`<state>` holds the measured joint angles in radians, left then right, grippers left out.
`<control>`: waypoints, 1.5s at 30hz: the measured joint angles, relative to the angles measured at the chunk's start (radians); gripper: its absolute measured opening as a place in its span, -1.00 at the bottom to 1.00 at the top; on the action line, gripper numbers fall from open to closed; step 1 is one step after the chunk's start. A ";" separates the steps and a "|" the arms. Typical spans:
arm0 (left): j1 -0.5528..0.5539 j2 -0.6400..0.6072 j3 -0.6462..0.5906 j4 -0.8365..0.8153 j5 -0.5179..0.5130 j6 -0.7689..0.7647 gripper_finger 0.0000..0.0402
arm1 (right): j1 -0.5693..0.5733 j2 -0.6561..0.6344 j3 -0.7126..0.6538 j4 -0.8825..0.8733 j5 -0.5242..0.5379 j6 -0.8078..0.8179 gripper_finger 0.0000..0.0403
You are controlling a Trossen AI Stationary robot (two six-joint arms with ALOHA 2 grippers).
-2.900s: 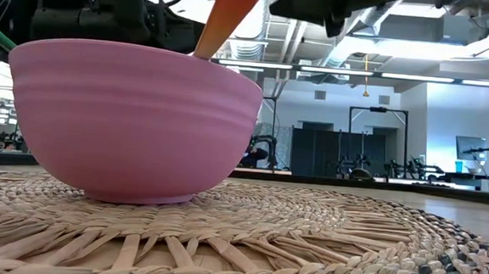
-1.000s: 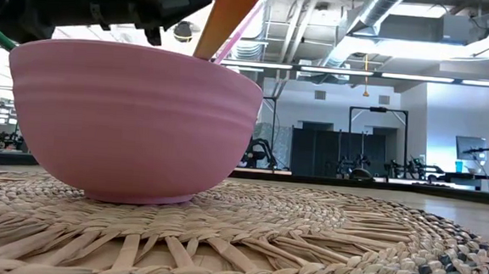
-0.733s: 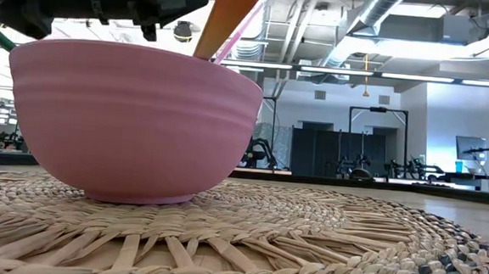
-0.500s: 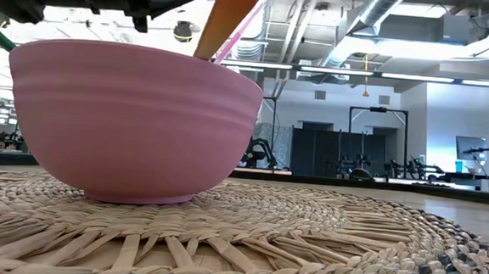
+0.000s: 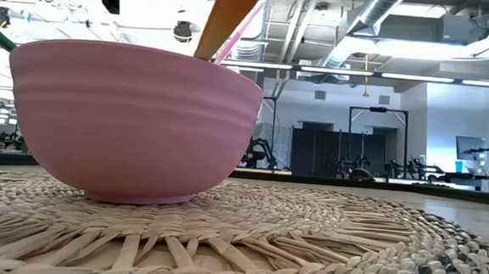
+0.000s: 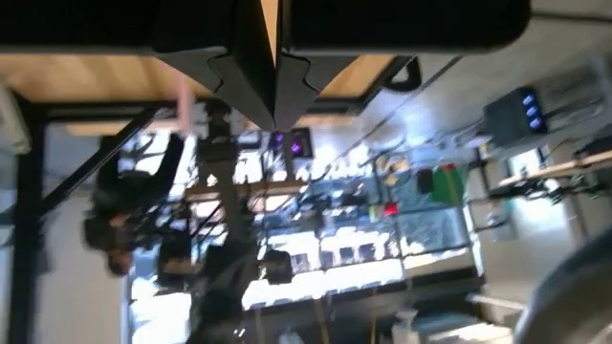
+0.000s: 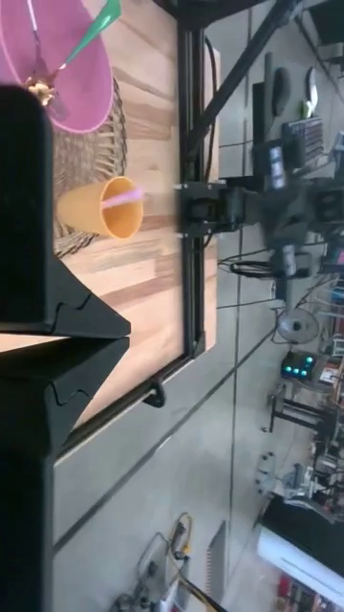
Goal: Pick & Place Utensil
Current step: Return to Home Position
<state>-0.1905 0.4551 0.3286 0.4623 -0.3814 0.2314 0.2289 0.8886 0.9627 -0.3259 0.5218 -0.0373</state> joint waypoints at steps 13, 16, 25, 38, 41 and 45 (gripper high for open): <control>0.000 -0.287 -0.035 -0.205 0.099 -0.009 -0.92 | 0.000 -0.392 -0.411 0.255 -0.051 0.025 -1.00; 0.000 -0.328 -0.071 -0.200 0.159 -0.008 -0.92 | 0.000 -0.480 -0.470 0.264 -0.089 0.016 -1.00; 0.000 -0.431 -0.171 -0.193 0.177 -0.004 -0.92 | 0.000 -0.683 -0.607 0.262 -0.107 0.038 -1.00; 0.002 -0.456 -0.255 -0.177 0.146 0.000 -0.92 | 0.001 -0.885 -0.742 0.243 -0.154 0.015 -1.00; 0.002 -0.456 -0.265 -0.174 0.113 0.023 -0.92 | 0.000 -0.867 -0.738 0.234 -0.159 0.038 -1.00; 0.002 -0.456 -0.288 -0.151 0.075 0.018 -0.92 | 0.001 -0.873 -0.739 0.226 -0.177 0.047 -1.00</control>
<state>-0.1886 -0.0006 0.0405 0.3111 -0.3065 0.2493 0.2298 0.0158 0.2240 -0.0998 0.3451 0.0093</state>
